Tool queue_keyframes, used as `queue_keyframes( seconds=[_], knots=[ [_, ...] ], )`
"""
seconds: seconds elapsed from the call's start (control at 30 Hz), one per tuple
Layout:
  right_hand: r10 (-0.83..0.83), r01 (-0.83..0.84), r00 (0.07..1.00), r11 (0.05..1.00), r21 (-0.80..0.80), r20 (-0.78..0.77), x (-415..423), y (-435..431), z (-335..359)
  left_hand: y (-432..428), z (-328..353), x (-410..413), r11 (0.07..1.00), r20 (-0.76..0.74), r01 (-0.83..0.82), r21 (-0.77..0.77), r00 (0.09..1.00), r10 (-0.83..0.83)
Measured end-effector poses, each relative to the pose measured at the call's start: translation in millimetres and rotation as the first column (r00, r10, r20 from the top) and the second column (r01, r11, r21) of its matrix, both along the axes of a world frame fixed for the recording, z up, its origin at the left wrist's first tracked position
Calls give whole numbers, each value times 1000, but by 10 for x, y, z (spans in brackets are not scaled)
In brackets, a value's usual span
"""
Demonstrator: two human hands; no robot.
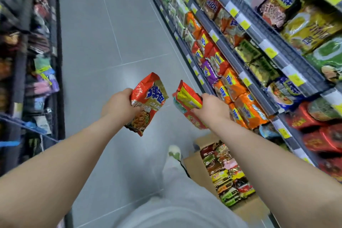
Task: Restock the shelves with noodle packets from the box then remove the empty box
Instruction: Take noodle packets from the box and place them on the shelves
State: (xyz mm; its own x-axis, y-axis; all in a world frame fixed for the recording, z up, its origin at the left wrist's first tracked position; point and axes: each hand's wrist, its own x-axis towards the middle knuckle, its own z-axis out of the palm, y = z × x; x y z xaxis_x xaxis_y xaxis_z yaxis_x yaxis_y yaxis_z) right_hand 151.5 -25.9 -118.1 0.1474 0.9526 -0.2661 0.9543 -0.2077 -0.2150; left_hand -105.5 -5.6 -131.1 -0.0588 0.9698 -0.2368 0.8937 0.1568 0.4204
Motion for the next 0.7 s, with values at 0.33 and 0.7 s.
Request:
queue_keyframes(
  seconds=[0.33,0.7],
  knots=[
    [40,-42,998,997,65,39,62,1997,37,1964,140,126,1000,8,-11,21,1000,11],
    [-138,116,986,971,210,94,229,3772,77,4403,105,301,968,73,202,148,974,-215]
  ],
)
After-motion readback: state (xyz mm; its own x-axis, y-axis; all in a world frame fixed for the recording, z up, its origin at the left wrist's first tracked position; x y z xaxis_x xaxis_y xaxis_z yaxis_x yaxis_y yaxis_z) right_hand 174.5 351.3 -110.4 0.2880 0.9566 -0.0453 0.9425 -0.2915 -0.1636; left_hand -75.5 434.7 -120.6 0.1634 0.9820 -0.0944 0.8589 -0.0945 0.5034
